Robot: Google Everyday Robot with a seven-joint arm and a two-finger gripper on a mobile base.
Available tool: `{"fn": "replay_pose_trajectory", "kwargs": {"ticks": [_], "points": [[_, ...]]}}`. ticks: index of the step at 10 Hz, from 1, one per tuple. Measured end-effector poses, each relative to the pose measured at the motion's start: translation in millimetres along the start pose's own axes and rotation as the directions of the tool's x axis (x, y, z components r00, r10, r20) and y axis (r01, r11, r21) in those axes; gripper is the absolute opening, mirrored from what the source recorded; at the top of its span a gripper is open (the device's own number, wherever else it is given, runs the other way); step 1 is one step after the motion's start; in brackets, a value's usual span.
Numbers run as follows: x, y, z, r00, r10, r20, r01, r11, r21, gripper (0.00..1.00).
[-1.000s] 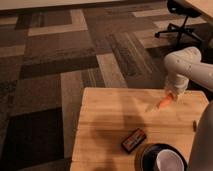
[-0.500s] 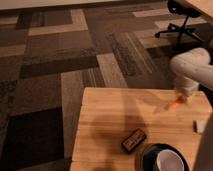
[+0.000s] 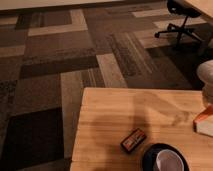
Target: Place the pepper on the white sponge
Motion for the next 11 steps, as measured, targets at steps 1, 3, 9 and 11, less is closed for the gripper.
{"fn": "replay_pose_trajectory", "kwargs": {"ticks": [1, 3, 9, 11], "points": [[-1, 2, 1, 1.000, -0.005, 0.004, 0.005, 1.000, -0.008, 0.00], [-11, -3, 16, 0.998, -0.048, 0.034, 0.049, 0.998, -0.049, 0.00], [-34, -20, 81, 0.954, -0.298, 0.031, 0.297, 0.929, -0.222, 0.00], [-15, -10, 90, 0.908, -0.418, 0.022, 0.409, 0.873, -0.266, 0.00]]}}
